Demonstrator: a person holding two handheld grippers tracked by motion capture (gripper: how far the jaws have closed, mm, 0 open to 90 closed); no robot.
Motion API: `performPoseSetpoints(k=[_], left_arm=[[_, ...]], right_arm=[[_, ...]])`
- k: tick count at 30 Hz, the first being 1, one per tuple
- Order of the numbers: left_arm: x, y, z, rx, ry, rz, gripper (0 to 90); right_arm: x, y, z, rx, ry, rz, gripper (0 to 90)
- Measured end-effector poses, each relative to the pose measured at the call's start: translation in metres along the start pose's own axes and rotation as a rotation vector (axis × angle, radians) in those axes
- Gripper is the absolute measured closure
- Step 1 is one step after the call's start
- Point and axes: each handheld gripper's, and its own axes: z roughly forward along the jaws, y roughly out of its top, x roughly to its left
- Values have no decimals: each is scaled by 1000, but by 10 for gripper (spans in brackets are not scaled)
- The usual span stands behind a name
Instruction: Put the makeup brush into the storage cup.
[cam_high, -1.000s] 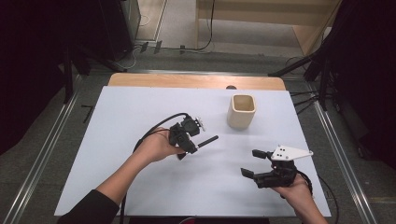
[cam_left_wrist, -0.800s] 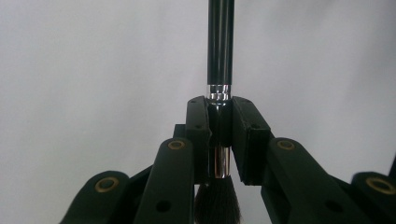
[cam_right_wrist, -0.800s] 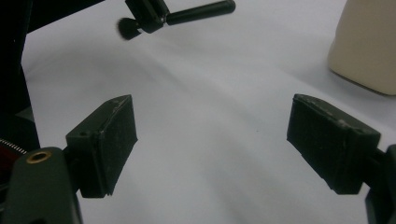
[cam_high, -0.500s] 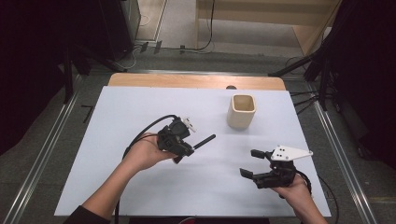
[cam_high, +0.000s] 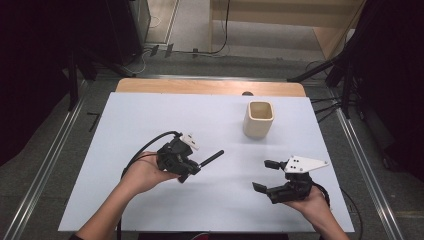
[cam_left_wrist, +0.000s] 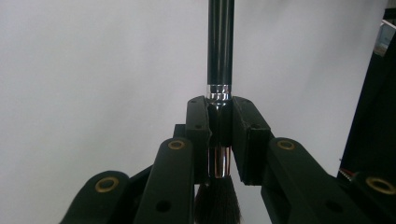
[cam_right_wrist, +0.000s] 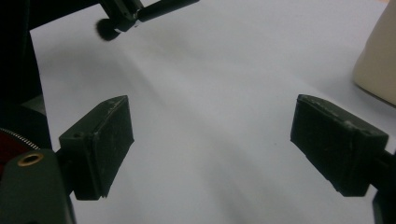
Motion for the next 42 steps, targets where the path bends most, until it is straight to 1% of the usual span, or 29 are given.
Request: performPoseSetpoints(k=[1,2,4,6,7,9,12,14,15,18,21,23,25,27,28,29,31,34,37,41,42], left_arm=[[-1,-1,-1,-4,-3,-3,783],[-1,-3,-2,-3,-5,4,783],[-2,-5,-3,-2,-7,2,783],[-4,-8,-4,-11,-19,9,783],[-5,-9,-4,-8,-28,7,783],[-8,-11,-4,-6,-28,16,783],[-12,-12,-3,5,-27,35,783],[-13,-12,-2,7,-27,55,783],[-13,-12,-2,6,-35,67,782],[-16,-13,-1,3,-44,98,783],[-17,-12,0,11,-42,123,783],[-17,-12,0,17,-49,131,783],[-17,-11,1,21,-49,142,783],[-17,-11,2,16,-51,145,783],[-17,-11,2,19,-52,148,783],[-17,-11,2,23,-51,153,783],[-17,-10,2,25,-53,158,783],[-16,-10,2,38,-53,172,783],[-17,-9,2,40,-56,179,783],[-17,-8,4,62,-64,191,782],[-18,-7,5,68,-67,187,782]], right_arm=[[0,1,1,-1,4,1,139],[0,1,1,3,8,5,139],[1,2,2,5,18,-2,138],[1,3,4,8,26,-2,138],[1,4,4,12,32,-8,138],[2,6,6,15,39,-17,138],[4,9,9,17,57,-37,138],[5,11,11,24,65,-54,138],[5,12,12,25,69,-65,138],[5,14,13,28,87,-78,138],[3,17,15,27,117,-86,138],[1,19,17,28,143,-99,138],[0,22,19,41,164,-108,139],[-1,25,22,60,197,-128,139],[-1,27,23,69,206,-141,139],[-1,29,25,77,211,-155,139],[-1,32,29,93,222,-165,139],[-1,36,33,102,245,-180,139],[-1,39,35,110,253,-194,139],[-1,41,36,115,257,-201,139],[-1,42,37,118,258,-200,139]])
